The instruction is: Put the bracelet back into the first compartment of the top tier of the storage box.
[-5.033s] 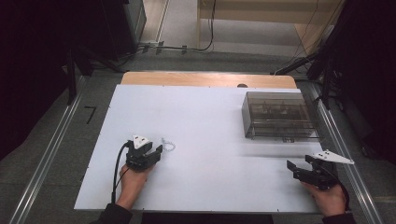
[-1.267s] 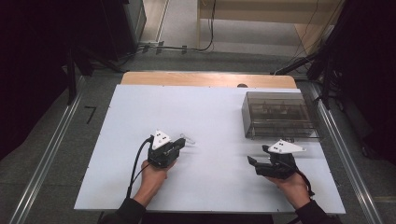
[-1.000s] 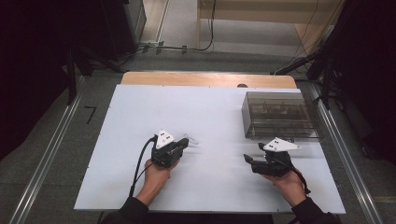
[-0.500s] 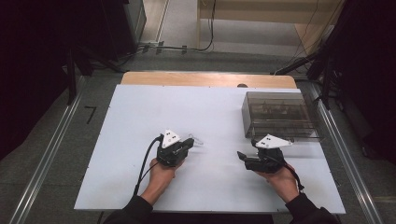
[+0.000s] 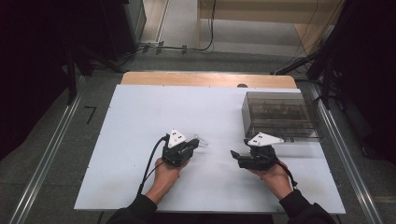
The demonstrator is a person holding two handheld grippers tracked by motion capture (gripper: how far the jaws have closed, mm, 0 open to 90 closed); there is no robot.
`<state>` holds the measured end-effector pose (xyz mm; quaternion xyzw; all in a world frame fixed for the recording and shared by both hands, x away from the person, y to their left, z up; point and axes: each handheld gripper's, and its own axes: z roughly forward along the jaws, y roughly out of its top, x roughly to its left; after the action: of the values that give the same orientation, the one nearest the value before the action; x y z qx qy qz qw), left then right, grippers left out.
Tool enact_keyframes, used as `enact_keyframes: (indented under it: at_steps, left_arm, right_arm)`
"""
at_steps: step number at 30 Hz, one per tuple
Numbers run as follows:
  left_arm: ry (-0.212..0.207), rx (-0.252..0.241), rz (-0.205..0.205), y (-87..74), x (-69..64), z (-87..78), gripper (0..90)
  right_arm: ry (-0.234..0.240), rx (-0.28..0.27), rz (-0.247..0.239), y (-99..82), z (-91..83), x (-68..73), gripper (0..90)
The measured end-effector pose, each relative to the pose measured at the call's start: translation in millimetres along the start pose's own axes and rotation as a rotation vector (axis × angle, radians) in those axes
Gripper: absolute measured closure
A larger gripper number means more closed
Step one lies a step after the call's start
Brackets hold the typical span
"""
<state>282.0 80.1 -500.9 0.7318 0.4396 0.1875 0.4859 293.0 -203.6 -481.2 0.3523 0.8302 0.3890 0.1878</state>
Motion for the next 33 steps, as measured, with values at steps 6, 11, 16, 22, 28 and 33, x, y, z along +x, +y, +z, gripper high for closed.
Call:
enact_keyframes:
  at_steps: [6,11,16,22,28,33]
  left_arm:
    - [-0.008,0.002,0.006,1.3,-3.1,3.2,86.3]
    - [-0.013,-0.002,0.007,2.4,-5.5,6.1,86.3]
    - [-0.017,-0.001,0.010,4.0,-7.4,9.5,86.3]
    - [-0.025,0.001,0.015,5.8,-10.3,14.3,86.3]
    - [-0.036,-0.002,0.019,7.5,-12.7,17.7,86.3]
    - [-0.048,0.002,0.024,8.6,-16.2,20.5,86.4]
  right_arm:
    - [0.007,0.000,-0.006,3.1,5.2,3.1,30.7]
    - [0.006,0.003,-0.014,5.6,9.7,6.5,31.2]
    - [0.002,0.004,-0.024,7.4,15.0,8.3,33.4]
    - [-0.003,0.004,-0.027,9.2,19.9,9.2,36.1]
    - [0.001,0.008,-0.046,10.8,25.4,12.4,38.6]
    - [0.002,0.009,-0.056,13.0,31.1,15.0,39.3]
